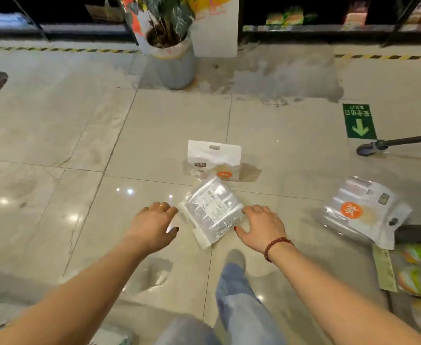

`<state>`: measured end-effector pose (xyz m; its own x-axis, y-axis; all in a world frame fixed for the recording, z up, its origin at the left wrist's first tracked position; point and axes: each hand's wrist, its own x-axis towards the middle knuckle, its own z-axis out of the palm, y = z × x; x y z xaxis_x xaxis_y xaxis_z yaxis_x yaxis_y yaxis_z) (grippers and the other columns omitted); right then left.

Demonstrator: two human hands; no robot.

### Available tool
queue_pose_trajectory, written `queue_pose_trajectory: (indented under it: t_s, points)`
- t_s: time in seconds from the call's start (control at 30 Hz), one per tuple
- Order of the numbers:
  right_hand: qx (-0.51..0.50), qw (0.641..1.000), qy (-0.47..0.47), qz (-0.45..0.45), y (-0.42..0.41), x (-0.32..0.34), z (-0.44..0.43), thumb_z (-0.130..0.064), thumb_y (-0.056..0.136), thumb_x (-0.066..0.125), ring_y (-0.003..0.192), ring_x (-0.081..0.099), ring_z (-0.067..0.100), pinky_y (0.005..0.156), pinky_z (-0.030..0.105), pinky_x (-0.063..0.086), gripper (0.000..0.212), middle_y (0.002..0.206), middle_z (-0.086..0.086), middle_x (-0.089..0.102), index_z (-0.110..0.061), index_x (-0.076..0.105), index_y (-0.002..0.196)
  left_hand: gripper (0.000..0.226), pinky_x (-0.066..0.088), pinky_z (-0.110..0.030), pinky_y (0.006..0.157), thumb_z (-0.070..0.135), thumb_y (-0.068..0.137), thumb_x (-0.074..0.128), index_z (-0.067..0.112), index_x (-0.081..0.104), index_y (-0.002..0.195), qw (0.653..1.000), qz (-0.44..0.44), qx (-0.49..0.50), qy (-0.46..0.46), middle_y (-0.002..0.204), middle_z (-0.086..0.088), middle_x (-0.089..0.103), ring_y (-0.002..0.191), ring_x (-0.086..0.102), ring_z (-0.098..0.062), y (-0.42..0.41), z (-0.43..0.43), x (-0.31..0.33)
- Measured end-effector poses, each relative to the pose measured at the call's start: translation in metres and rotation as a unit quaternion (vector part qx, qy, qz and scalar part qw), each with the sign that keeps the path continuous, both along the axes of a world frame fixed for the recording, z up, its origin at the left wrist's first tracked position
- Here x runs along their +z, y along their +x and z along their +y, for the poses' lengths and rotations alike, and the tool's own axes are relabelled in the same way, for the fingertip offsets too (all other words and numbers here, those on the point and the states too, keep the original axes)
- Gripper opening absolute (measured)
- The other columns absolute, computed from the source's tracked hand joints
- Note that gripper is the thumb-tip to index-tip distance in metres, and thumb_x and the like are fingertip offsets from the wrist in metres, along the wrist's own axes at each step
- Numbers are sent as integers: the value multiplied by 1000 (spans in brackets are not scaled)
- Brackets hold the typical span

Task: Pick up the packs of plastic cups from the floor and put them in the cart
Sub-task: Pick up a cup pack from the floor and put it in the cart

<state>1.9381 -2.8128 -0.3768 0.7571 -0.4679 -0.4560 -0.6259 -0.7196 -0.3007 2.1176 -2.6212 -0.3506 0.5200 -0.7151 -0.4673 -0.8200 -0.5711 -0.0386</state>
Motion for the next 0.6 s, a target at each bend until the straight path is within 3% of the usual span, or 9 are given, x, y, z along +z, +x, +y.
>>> queue_pose_trajectory:
  t_s: [0.13, 0.23, 0.33, 0.47, 0.6]
  points:
    - [-50, 997, 57, 19, 33, -58, -34, -46, 92, 53, 125, 46, 23, 100, 34, 41, 50, 134, 3, 54, -18, 51, 133, 51, 38, -35, 101, 43, 95, 50, 21, 44, 141, 999, 24, 13, 23, 141, -1, 49, 130, 43, -23, 42, -45, -50]
    - [-154, 978, 141, 1, 49, -107, -44, -44, 90, 59, 125, 47, 23, 98, 33, 43, 50, 131, 3, 54, -19, 51, 133, 51, 40, -37, 99, 40, 93, 55, 18, 48, 139, 996, 64, 59, 29, 136, -5, 53, 129, 44, -25, 73, -70, -100]
    - [-296, 926, 231, -49, 64, -167, -48, -40, 87, 67, 123, 50, 20, 101, 33, 44, 53, 130, 2, 54, -18, 52, 133, 48, 44, -37, 95, 37, 92, 60, 16, 52, 135, 989, 98, 110, 8, 133, -6, 54, 127, 45, -25, 105, -94, -168]
    - [-434, 848, 297, -67, 80, -256, -47, -37, 88, 70, 120, 52, 18, 101, 30, 43, 53, 133, 1, 52, -18, 50, 133, 50, 40, -37, 102, 38, 89, 65, 15, 55, 132, 973, 163, 161, -8, 137, -9, 52, 130, 45, -26, 141, -120, -273]
    - [-535, 772, 339, -54, 94, -349, -42, -42, 88, 68, 113, 51, 14, 93, 25, 40, 58, 137, 0, 51, -20, 47, 137, 71, 37, -39, 108, 51, 82, 70, 17, 47, 139, 965, 203, 162, 41, 145, -8, 46, 134, 42, -27, 172, -134, -370]
